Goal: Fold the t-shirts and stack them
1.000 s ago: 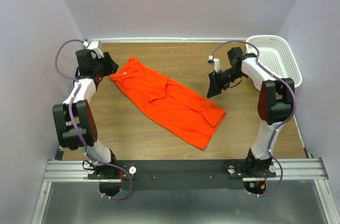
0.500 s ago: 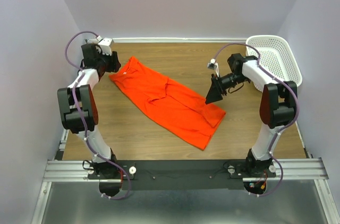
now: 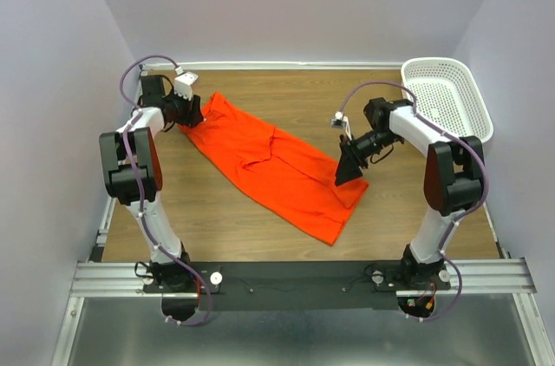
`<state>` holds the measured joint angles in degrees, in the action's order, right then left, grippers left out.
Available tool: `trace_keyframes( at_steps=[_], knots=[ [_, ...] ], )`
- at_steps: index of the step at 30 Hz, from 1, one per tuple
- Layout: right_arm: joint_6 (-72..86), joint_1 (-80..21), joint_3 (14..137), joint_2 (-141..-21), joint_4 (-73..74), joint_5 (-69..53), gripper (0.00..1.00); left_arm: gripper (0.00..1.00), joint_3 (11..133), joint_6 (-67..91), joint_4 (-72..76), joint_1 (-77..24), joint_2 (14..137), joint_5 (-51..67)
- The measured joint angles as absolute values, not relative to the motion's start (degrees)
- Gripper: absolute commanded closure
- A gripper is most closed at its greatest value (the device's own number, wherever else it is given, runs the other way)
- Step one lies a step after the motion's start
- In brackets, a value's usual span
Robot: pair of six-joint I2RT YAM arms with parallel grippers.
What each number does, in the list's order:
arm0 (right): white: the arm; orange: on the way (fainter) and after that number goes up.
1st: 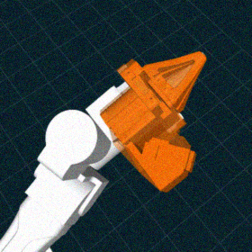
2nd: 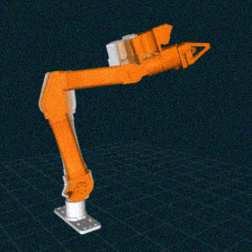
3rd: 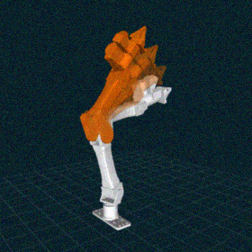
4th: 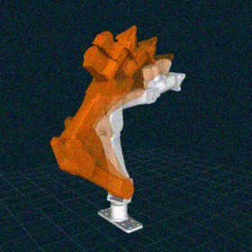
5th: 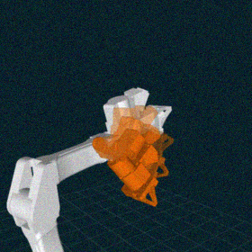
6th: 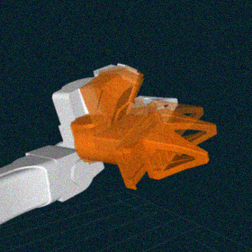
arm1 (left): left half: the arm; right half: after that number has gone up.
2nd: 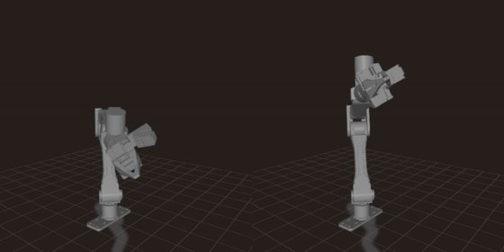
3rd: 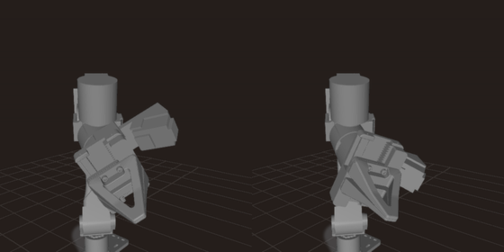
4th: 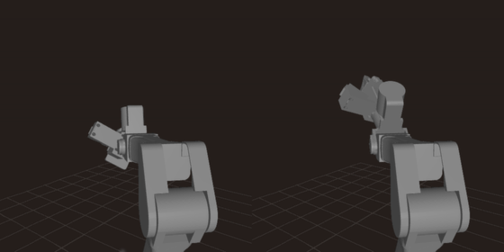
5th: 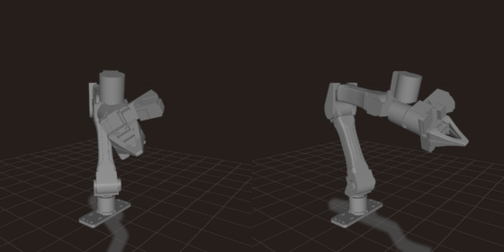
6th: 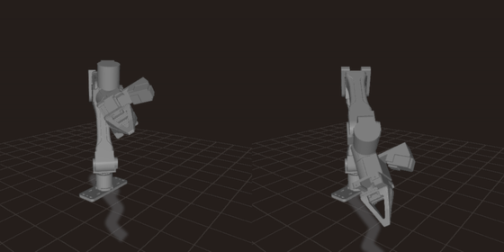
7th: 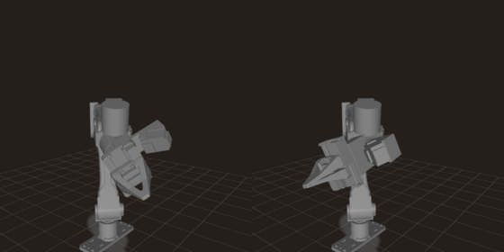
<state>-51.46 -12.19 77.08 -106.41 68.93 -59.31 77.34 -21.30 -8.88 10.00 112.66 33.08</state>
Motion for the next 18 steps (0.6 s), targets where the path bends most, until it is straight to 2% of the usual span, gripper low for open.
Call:
trace_keyframes(
  at_steps=[18],
  knots=[
    [-50.4, -13.3, 74.3, -104.7, 66.3, -57.4, 0.35, 0.46, 84.8, -26.6, -17.4, 7.7, 117.3, 33.8]
  ],
)
